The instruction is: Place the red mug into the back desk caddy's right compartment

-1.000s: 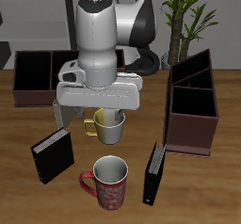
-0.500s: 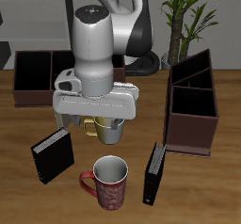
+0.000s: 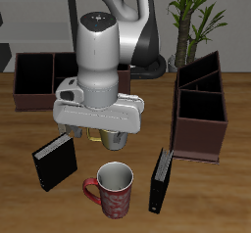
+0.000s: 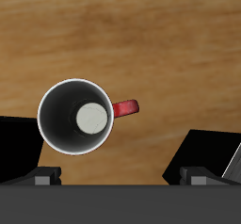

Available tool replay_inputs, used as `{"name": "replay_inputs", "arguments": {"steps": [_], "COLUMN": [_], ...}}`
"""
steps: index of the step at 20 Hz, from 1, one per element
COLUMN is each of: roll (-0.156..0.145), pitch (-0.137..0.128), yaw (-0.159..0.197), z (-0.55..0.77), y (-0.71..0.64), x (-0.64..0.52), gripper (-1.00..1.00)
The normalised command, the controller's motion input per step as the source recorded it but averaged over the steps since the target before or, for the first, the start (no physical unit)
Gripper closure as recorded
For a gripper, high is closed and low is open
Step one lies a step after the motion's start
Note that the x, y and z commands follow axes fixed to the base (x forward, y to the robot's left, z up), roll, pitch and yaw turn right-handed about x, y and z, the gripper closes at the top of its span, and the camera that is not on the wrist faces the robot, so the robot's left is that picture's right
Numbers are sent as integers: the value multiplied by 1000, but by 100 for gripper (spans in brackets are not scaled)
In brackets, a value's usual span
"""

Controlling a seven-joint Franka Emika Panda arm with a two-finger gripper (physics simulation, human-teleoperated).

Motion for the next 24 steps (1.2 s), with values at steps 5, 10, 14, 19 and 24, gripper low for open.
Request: {"name": "replay_inputs", "arguments": {"steps": [5,10,14,19,24], "roll": [-28,-16,-2,-6,-7], "pitch": [34,8,-13,37,25], "yaw": [-12,-2,0,-26,-25], "z": [-118,-141,-199,-326,-315], "y": [36,107,69,72,-47], "x": [255,120,91,63,19], "gripper": [-100,-100,-100,-100,-100]}}
